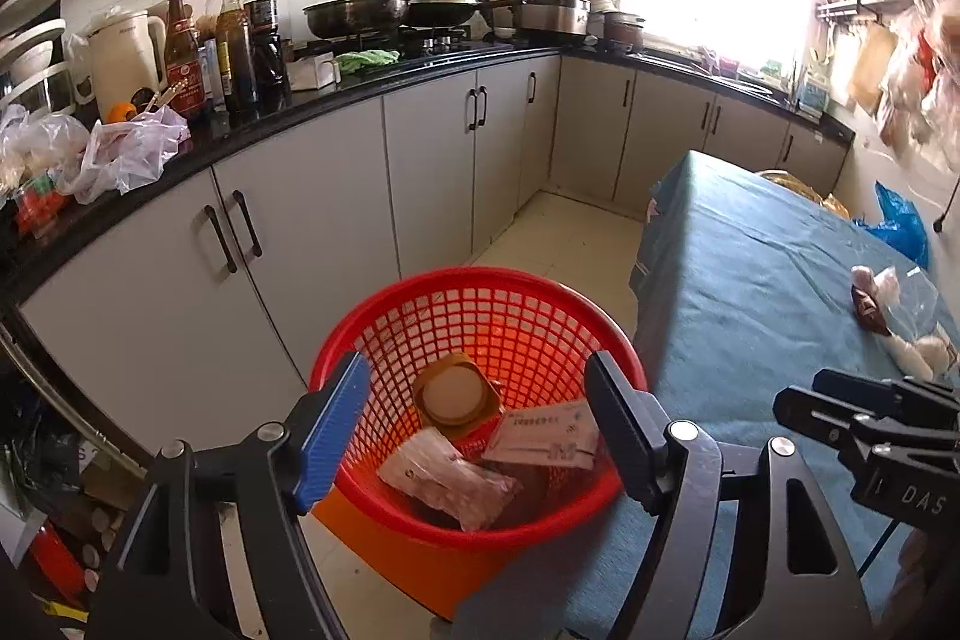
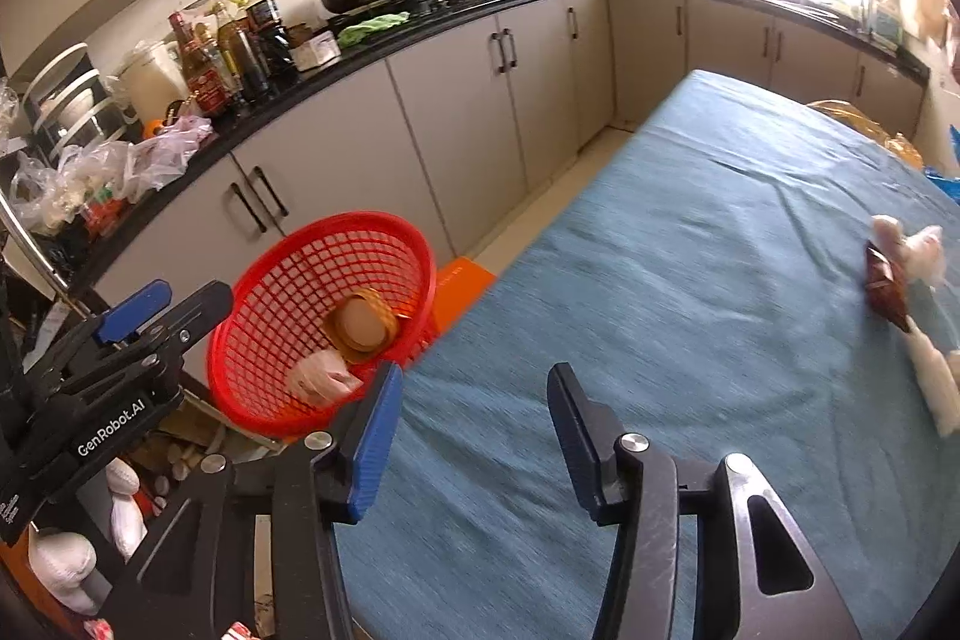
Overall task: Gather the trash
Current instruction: 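Move both tools back from the basket to the table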
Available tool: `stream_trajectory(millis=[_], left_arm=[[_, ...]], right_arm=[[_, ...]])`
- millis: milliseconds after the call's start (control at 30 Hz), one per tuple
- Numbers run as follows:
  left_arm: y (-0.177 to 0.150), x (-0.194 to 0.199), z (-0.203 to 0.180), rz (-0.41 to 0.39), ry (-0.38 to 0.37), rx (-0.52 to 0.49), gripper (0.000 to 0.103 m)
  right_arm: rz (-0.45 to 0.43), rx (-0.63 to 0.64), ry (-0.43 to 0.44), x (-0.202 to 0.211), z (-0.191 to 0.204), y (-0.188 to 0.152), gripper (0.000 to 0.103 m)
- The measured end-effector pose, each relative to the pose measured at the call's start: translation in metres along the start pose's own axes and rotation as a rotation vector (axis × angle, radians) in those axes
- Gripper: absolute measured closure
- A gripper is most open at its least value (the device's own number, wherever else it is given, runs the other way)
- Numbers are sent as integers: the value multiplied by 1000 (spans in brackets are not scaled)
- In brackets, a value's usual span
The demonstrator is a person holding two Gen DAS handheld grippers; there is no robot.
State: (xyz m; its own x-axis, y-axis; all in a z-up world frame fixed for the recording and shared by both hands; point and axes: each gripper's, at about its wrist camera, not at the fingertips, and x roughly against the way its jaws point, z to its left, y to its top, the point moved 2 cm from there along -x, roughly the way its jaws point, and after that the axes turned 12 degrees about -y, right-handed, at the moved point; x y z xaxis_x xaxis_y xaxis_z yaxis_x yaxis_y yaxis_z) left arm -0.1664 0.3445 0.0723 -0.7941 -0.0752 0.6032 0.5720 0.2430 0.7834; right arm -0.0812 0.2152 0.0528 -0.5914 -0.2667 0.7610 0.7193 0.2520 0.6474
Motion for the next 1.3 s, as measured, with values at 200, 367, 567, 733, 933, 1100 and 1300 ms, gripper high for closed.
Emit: stream_trajectory(millis=[200, 367, 567, 733, 933, 1100, 1300], left_arm=[[-8, 3, -14, 18, -12, -14, 30], [-12, 10, -26, 11, -14, -32, 30], [-15, 16, -38, 6, -15, -51, 30], [-17, 20, -49, 9, -19, -66, 29], [-20, 23, -66, 11, -26, -95, 27], [-22, 21, -85, 17, -34, -126, 26], [-24, 14, -109, 29, -60, -155, 25]], right_arm=[[0, -23, -36, 13, -21, -13, 46], [-6, -35, -67, 24, -36, -23, 45], [-9, -54, -86, 35, -54, -35, 44], [-15, -68, -104, 43, -66, -42, 41], [-16, -108, -126, 51, -90, -51, 39], [-11, -148, -150, 56, -115, -63, 38], [-8, -199, -179, 65, -149, -76, 37]])
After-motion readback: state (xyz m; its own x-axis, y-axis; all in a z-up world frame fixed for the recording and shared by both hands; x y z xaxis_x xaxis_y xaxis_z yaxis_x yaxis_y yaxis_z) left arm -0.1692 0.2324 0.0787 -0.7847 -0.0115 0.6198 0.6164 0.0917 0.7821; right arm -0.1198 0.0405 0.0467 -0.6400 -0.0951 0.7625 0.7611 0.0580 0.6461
